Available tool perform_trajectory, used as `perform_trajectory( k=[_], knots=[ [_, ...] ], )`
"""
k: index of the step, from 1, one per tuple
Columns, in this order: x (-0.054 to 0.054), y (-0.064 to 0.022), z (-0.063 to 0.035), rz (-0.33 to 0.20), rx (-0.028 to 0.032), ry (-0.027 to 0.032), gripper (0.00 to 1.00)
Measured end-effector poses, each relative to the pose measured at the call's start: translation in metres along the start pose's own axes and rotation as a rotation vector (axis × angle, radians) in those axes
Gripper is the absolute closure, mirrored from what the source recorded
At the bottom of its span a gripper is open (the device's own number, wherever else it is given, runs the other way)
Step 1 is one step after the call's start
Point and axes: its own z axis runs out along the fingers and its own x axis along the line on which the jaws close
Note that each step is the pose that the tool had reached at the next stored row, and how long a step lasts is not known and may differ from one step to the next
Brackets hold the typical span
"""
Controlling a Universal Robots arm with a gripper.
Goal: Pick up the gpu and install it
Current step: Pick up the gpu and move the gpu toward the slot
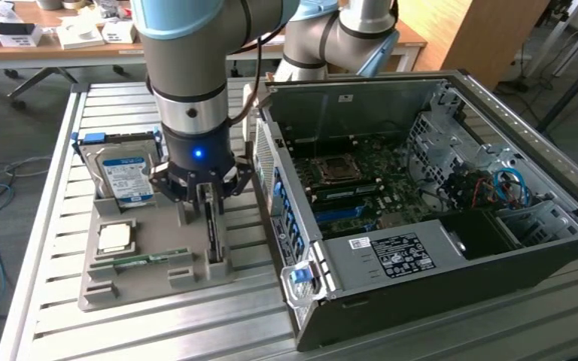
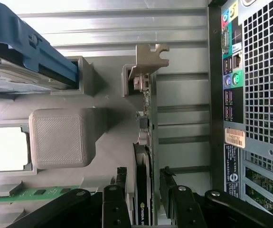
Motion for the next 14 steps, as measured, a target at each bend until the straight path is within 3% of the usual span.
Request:
perform_trajectory(
  k=[14],
  knots=[
    [0.0002,-0.0001,0.0067,-0.001,0.0000,0.0000,0.58]
  ],
)
